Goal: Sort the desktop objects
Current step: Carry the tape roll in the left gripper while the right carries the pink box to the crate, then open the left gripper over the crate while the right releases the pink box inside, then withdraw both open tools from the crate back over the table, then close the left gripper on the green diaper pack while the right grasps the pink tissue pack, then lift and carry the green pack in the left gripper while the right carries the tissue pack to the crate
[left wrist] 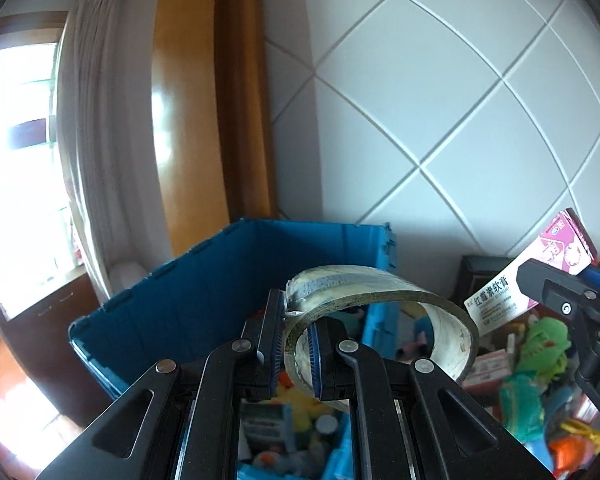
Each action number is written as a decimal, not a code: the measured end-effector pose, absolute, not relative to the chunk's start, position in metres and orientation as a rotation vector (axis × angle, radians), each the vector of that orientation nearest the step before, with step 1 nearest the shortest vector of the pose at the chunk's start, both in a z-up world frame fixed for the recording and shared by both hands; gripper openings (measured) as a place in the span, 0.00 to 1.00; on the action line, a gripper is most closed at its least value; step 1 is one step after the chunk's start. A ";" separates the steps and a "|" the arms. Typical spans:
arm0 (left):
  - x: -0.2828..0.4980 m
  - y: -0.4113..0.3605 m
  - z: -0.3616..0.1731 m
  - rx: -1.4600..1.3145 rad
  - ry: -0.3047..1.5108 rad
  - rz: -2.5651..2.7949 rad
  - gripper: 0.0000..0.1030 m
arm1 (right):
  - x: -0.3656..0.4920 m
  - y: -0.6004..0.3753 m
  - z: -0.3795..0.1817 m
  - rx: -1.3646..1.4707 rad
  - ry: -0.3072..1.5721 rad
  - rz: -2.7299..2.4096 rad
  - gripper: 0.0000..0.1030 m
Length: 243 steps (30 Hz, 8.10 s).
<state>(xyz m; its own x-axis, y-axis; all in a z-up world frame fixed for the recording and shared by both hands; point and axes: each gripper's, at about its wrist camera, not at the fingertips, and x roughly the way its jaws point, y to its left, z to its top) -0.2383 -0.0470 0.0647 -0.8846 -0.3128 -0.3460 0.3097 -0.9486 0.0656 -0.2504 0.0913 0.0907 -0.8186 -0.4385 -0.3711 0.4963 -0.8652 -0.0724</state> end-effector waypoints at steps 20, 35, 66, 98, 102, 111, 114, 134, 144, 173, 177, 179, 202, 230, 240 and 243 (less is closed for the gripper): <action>-0.290 -0.214 0.036 0.712 0.075 -2.738 0.11 | -0.299 -0.066 0.070 0.609 0.267 -2.548 0.18; -0.308 -0.217 -0.006 1.114 0.120 -2.684 0.73 | -0.307 -0.070 0.053 0.693 0.314 -2.603 0.89; -0.266 -0.190 -0.011 1.203 0.099 -2.753 0.73 | -0.261 -0.045 0.045 0.765 0.306 -2.668 1.00; -0.125 0.023 -0.015 1.140 0.021 -2.846 0.74 | -0.110 0.232 0.004 0.874 0.075 -2.786 1.00; -0.113 0.061 -0.036 1.239 0.024 -2.864 0.74 | -0.085 0.288 -0.016 0.951 0.004 -2.839 1.00; -0.107 0.116 -0.074 1.326 -0.059 -2.889 0.74 | -0.050 0.391 -0.049 1.032 -0.215 -2.947 1.00; -0.114 0.130 -0.083 1.342 -0.085 -2.903 0.74 | -0.048 0.414 -0.060 1.055 -0.274 -2.968 1.00; -0.245 0.214 -0.120 1.471 -0.149 -2.934 0.74 | -0.157 0.482 -0.086 1.239 -0.234 -3.035 1.00; -0.296 0.246 -0.141 1.533 -0.070 -2.836 0.74 | -0.221 0.532 -0.110 1.390 -0.197 -2.975 1.00; -0.418 0.328 -0.209 1.807 -0.107 -2.824 0.94 | -0.357 0.624 -0.215 1.774 -0.465 -2.919 1.00; -0.422 0.340 -0.216 1.764 -0.158 -2.812 0.97 | -0.372 0.624 -0.227 1.797 -0.484 -2.888 1.00; -0.422 0.344 -0.217 1.735 -0.173 -2.806 0.97 | -0.380 0.624 -0.235 1.809 -0.484 -2.862 1.00; -0.412 0.356 -0.202 1.561 -0.234 -2.843 0.65 | -0.389 0.616 -0.251 1.795 -0.420 -2.863 0.88; -0.376 0.324 -0.184 1.485 -0.078 -2.817 0.25 | -0.376 0.542 -0.188 1.471 -0.269 -2.689 0.87; -0.354 0.328 -0.143 1.280 -0.179 -2.870 0.18 | -0.376 0.515 -0.158 1.336 -0.195 -2.661 0.87; -0.344 0.321 -0.131 1.253 -0.173 -2.865 0.18 | -0.365 0.505 -0.139 1.272 -0.169 -2.669 0.87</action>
